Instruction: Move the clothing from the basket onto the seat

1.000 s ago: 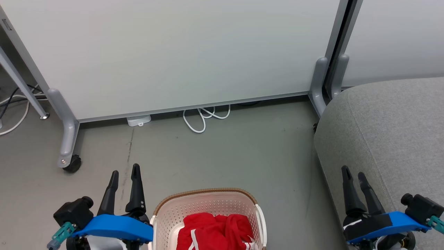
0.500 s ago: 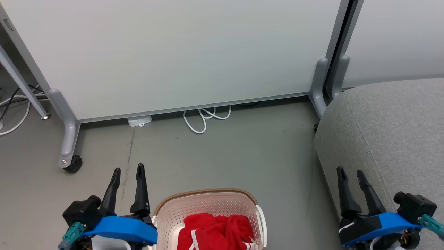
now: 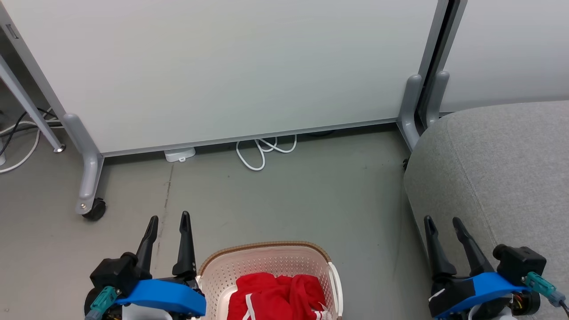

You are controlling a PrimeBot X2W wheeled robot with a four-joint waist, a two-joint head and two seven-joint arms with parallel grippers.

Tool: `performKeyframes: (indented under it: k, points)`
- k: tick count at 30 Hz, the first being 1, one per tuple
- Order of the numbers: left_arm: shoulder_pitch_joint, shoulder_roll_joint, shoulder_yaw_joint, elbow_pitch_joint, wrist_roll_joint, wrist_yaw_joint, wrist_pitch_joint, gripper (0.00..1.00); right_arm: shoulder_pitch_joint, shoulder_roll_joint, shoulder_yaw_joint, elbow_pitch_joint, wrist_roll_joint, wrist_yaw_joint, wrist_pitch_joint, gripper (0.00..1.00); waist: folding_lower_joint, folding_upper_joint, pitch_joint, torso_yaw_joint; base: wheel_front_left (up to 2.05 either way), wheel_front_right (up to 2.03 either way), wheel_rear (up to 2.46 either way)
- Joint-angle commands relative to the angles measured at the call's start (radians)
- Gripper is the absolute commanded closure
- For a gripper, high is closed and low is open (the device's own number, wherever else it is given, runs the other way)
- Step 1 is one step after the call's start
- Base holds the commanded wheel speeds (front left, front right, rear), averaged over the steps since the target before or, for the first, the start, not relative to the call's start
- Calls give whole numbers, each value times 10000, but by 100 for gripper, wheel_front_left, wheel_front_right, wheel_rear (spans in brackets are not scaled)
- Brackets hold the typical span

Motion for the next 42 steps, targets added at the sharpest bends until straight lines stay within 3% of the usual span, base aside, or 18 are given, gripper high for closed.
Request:
performKeyframes:
  k: [1, 27, 42]
  points:
    - [-209, 50, -15, -9, 158, 58, -94, 0, -31, -83, 24, -53, -262, 22, 16, 0, 0, 0, 4, 7, 0, 0, 0]
    - [-187, 54, -271, 184, 1436, 125, -574, 0, 8, -96, 134, 5, -2034, 18, -350, 0, 0, 0, 62, 137, 0, 0, 0]
    - [-215, 53, -266, 253, 1260, 153, -574, 0, -63, -96, 101, 78, -1872, 18, -391, 0, 0, 0, 130, 148, 0, 0, 0]
